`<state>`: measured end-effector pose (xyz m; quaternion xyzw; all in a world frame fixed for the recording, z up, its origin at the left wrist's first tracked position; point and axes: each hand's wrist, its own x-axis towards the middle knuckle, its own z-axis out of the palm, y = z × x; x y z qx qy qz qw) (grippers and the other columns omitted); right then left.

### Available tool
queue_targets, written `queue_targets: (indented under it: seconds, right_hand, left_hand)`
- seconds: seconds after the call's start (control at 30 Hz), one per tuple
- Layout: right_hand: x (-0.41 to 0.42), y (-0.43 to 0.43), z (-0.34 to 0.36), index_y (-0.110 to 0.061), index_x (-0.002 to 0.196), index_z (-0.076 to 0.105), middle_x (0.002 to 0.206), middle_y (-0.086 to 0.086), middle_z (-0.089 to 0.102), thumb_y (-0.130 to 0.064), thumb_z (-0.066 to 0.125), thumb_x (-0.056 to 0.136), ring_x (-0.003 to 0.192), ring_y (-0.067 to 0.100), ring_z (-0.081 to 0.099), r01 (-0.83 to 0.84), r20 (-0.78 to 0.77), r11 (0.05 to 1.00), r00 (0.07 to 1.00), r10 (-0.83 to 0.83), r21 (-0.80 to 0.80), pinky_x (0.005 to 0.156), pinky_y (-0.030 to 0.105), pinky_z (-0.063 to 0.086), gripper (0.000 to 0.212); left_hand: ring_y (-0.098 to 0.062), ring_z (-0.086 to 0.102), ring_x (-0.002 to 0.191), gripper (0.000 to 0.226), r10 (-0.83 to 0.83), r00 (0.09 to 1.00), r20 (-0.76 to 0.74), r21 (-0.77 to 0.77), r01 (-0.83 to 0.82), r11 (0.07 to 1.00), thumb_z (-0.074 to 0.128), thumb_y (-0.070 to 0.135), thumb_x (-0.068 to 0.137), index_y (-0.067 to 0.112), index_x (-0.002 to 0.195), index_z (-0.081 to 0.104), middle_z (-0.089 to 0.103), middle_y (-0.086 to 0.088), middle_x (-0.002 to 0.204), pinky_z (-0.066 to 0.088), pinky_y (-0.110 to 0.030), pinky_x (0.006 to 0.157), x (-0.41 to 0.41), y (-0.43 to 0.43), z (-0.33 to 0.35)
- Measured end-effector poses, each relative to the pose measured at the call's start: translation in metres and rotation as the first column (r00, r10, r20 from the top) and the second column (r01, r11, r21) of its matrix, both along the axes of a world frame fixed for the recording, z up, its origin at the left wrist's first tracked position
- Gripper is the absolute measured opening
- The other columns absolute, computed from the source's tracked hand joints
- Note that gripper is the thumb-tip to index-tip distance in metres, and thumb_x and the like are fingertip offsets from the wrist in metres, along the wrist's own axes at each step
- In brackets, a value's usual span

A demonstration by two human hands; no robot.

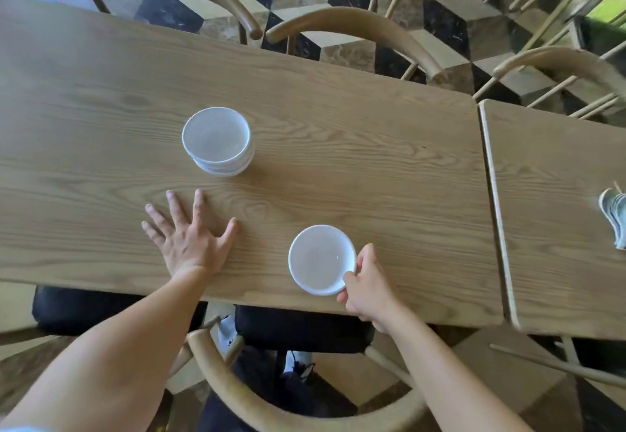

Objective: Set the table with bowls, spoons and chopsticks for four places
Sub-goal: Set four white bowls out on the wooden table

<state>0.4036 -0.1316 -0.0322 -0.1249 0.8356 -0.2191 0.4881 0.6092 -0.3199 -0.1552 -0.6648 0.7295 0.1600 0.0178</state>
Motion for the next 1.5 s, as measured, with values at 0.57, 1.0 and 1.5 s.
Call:
queue_targets:
  seconds: [0.57,1.0,1.5]
  right_hand:
    - [-0.001,-0.005,-0.015,-0.021,0.085,0.023,0.076,0.021,0.065,-0.002,0.028,0.088,0.031,0.014,0.027,0.072,0.037,0.996,0.997,-0.074,0.053,0.036,0.019,0.017,0.020]
    - [-0.047,-0.063,0.017,-0.016,0.110,0.042,0.083,0.008,0.074,-0.043,0.059,0.087,0.040,0.019,0.053,-0.160,-0.184,0.960,0.962,0.204,0.229,0.040,0.023,0.035,0.040]
    - [0.022,-0.272,0.007,-0.007,0.101,0.051,0.094,0.017,0.071,-0.019,0.051,0.091,0.038,0.017,0.056,-0.358,-0.284,0.931,0.903,0.324,-0.076,0.025,0.013,0.025,0.016]
  left_hand:
    - [-0.042,-0.015,0.150,0.095,0.012,1.000,0.004,0.004,-0.012,1.000,0.037,0.084,0.076,0.038,0.156,0.014,-0.003,-0.009,0.168,-0.010,-0.059,0.120,-0.001,-0.001,0.001]
    - [-0.042,-0.017,0.150,0.096,0.023,1.000,-0.016,0.015,-0.023,1.000,0.038,0.085,0.075,0.038,0.156,0.016,-0.003,-0.009,0.168,-0.009,-0.059,0.120,-0.001,-0.003,0.002]
    - [-0.041,-0.018,0.150,0.095,0.035,0.999,-0.013,0.019,-0.035,0.999,0.034,0.084,0.074,0.038,0.156,0.019,-0.001,-0.009,0.168,-0.010,-0.058,0.120,-0.002,-0.007,0.000]
